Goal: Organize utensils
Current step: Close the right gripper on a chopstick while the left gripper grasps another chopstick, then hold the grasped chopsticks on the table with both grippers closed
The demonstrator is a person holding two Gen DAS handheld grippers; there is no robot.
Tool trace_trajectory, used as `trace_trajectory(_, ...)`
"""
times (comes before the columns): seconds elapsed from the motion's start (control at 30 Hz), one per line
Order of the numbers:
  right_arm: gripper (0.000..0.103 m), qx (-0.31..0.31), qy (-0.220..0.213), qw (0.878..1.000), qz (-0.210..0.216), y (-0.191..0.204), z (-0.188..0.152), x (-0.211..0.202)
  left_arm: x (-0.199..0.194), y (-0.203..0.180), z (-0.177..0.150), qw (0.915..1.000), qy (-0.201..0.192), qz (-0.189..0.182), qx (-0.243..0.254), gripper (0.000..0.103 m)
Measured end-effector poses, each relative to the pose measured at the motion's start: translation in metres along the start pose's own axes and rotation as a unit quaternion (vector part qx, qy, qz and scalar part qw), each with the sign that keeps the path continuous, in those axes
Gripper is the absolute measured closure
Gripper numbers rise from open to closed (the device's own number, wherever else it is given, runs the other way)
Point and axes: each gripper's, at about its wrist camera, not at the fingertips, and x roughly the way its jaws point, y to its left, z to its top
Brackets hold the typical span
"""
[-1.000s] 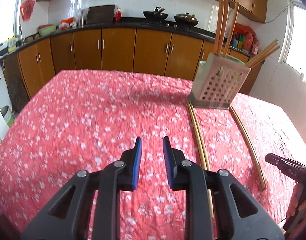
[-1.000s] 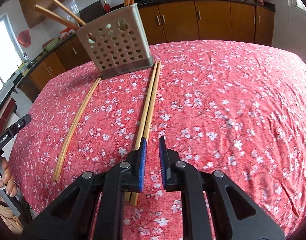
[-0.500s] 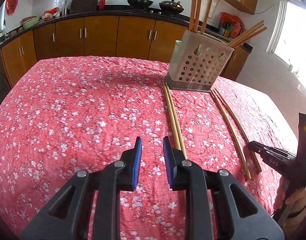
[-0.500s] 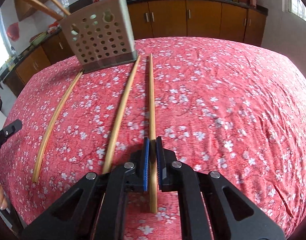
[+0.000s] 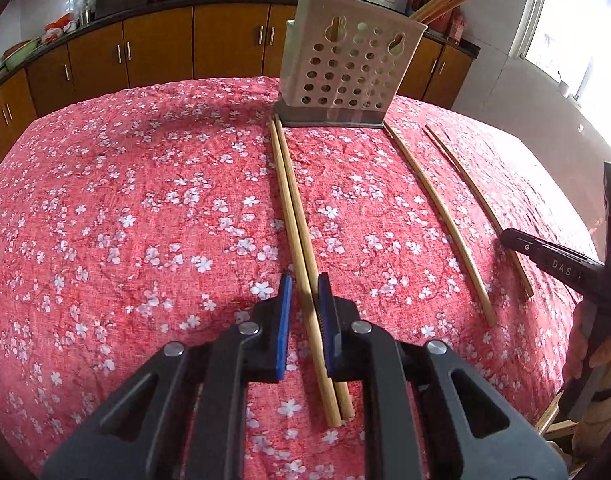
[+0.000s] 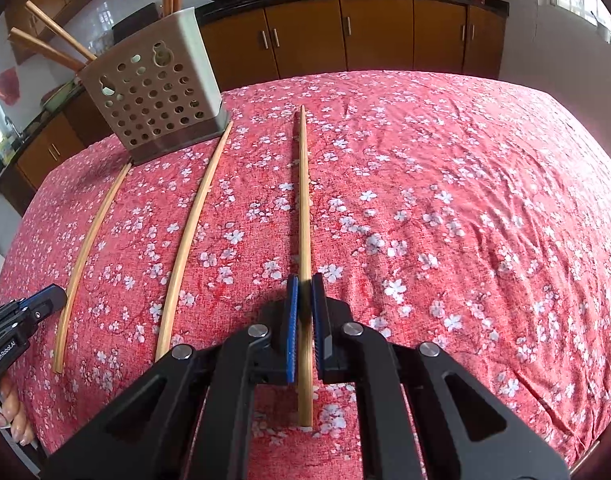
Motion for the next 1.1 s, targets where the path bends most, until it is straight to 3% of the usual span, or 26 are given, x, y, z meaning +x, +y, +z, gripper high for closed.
trace_trajectory(0.47,0.095,-0.005,0.000,1.000,-0.001,0.002,0.001,0.001,0.004,0.007,0.001,0.9999,-0.006,0.011,-0.005,0.089)
trace_trajectory(0.63,0.095,-0.012,0.002,1.000,0.004,0.007,0.002,0.003,0.010,0.002,0.002,0.9995,-0.004,0.032,0.001,0.094)
trace_trajectory(0.9,0.095,-0.008,0.000,1.000,-0.015,-0.005,0.015,0.010,0.006,0.053,0.017,0.9950,-0.006,0.083,-0.055,0.095)
trace_trajectory(1.1,0.095,0.006,-0.002,1.000,-0.026,-0.022,0.027,0.019,0.002,0.087,0.022,0.9928,-0.017,0.080,-0.087,0.094)
